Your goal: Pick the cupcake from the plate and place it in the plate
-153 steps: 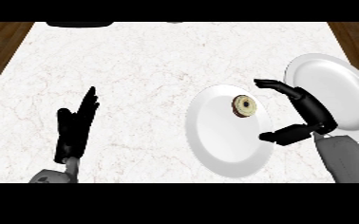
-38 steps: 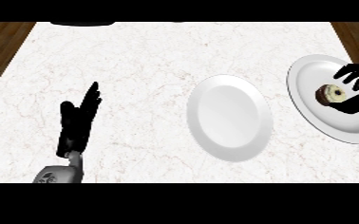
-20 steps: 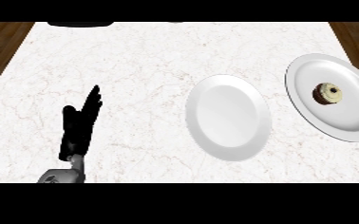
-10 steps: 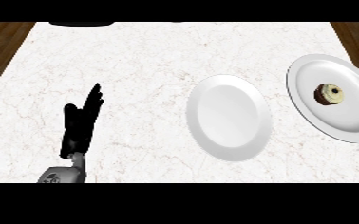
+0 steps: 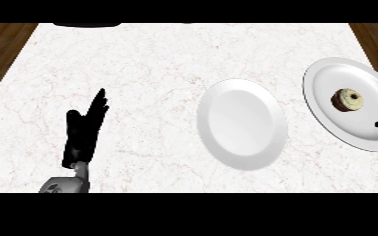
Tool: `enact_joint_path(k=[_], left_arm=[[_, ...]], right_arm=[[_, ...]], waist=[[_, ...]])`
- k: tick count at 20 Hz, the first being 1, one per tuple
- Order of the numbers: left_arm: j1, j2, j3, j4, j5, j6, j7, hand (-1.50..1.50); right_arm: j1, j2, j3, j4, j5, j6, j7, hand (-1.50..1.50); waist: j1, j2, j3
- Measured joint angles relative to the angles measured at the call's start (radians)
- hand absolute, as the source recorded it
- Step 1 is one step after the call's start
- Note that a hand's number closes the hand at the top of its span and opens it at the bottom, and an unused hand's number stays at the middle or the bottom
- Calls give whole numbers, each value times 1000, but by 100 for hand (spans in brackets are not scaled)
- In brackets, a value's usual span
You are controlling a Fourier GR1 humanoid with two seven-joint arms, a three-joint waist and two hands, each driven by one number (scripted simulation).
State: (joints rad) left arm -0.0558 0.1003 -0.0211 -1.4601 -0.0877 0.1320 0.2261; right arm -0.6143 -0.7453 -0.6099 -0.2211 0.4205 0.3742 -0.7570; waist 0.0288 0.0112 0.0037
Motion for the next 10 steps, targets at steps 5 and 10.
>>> enact_joint_path(k=[5, 10], left_arm=[[-2, 2, 8, 7, 2, -5, -11, 0], [6, -5, 2, -16, -3, -1, -3, 0]], right_arm=[[3, 7, 13, 19, 4, -37, -21, -150], [20, -3, 15, 36, 3, -66, -43, -150]], waist=[[2, 1, 1], [5, 2, 1]])
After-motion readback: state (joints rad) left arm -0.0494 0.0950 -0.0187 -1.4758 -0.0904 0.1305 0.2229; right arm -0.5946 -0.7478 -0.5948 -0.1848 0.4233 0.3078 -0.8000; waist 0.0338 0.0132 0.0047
